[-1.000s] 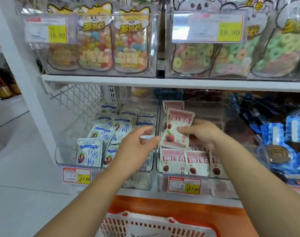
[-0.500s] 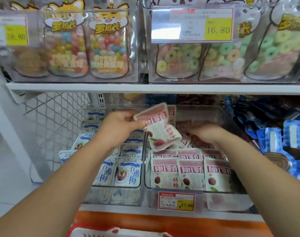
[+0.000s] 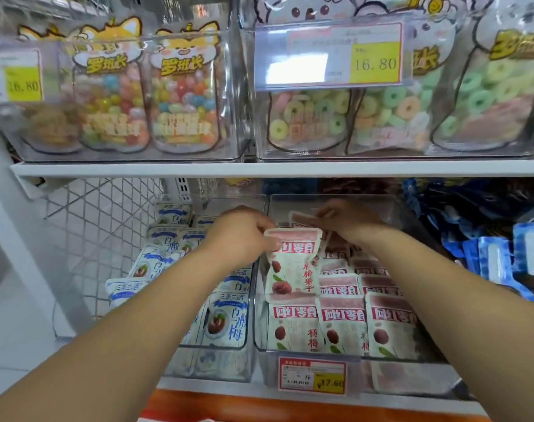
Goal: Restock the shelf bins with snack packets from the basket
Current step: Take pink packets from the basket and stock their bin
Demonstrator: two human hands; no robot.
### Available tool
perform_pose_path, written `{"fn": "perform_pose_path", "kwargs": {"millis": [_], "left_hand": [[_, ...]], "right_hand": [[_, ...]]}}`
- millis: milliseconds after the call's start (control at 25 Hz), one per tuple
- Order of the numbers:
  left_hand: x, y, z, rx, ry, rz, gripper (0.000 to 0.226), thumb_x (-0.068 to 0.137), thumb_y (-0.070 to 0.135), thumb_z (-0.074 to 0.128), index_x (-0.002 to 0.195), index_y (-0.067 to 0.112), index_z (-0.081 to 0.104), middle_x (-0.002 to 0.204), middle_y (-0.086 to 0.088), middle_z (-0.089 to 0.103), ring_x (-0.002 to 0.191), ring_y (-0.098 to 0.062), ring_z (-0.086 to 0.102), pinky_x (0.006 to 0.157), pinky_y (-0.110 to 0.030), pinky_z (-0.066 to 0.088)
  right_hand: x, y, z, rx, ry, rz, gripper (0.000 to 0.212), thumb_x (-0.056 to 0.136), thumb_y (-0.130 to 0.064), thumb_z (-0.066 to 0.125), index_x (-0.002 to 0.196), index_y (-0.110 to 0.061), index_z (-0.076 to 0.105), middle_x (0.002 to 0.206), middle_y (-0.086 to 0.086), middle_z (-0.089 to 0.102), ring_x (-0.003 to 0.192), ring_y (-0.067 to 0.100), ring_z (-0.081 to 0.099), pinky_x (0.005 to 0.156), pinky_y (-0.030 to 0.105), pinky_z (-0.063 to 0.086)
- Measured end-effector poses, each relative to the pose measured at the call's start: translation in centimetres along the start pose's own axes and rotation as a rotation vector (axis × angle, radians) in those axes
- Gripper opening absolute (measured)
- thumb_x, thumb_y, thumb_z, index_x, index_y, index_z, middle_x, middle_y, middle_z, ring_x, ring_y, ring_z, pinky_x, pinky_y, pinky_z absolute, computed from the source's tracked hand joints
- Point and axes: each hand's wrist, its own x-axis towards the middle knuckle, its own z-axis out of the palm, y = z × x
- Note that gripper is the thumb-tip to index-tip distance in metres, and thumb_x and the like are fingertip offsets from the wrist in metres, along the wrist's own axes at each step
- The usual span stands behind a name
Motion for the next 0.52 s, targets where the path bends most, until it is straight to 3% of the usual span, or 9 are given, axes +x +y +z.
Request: {"fn": "perform_pose_path", "kwargs": {"millis": [120, 240, 360, 440, 520], "left_hand": [[1.3, 0.9, 1.0, 0.455, 0.048, 0.015, 0.026, 0.084, 0.044, 0.068, 0.108, 0.033, 0.072, 0.114, -0.001, 0.049, 0.113, -0.023, 0.044, 0.088, -0.035, 0.048], [1.9, 1.4, 2.1, 0.592, 0.061, 0.006, 0.03, 0.082, 0.039, 0.068, 0.109, 0.026, 0.071, 0.125, -0.003, 0.044, 0.121, -0.027, 0.036, 0.097, -0.039, 0.044], [2.5, 1.7, 2.0, 0.566, 0.045, -0.006, 0.034, 0.082, 0.04, 0.07, 0.111, 0.024, 0.069, 0.129, -0.003, 0.043, 0.124, -0.028, 0.034, 0.099, -0.04, 0.042], [3.0, 1.1, 1.6, 0.425, -0.05, -0.057, 0.038, 0.08, 0.045, 0.073, 0.115, 0.031, 0.068, 0.13, -0.003, 0.044, 0.126, -0.029, 0.036, 0.103, -0.042, 0.043], [3.5, 0.4, 1.5, 0.186, -0.103, -0.116, 0.046, 0.078, 0.044, 0.076, 0.122, 0.035, 0.064, 0.135, -0.003, 0.048, 0.123, -0.027, 0.046, 0.101, -0.037, 0.047]], "right_hand": [[0.9, 0.6, 1.8, 0.103, -0.055, 0.074, 0.016, 0.09, -0.025, 0.069, 0.102, -0.015, 0.068, 0.092, 0.007, 0.074, 0.062, 0.013, 0.065, 0.054, 0.02, 0.054], [1.4, 1.5, 3.3, 0.302, -0.115, 0.237, 0.028, 0.084, -0.02, 0.075, 0.104, -0.004, 0.065, 0.089, 0.012, 0.074, 0.071, 0.02, 0.071, 0.064, 0.028, 0.06], [2.3, 1.8, 3.6, 0.505, -0.099, 0.3, 0.032, 0.079, -0.011, 0.078, 0.105, 0.003, 0.065, 0.09, 0.015, 0.074, 0.09, 0.029, 0.072, 0.081, 0.036, 0.058], [2.6, 2.0, 3.9, 0.527, -0.112, 0.314, 0.03, 0.081, -0.009, 0.076, 0.106, 0.003, 0.065, 0.09, 0.016, 0.075, 0.087, 0.029, 0.072, 0.07, 0.032, 0.056], [2.2, 2.0, 4.0, 0.519, -0.122, 0.307, 0.026, 0.081, -0.012, 0.076, 0.102, 0.0, 0.067, 0.087, 0.015, 0.075, 0.072, 0.022, 0.066, 0.054, 0.026, 0.047]]}}
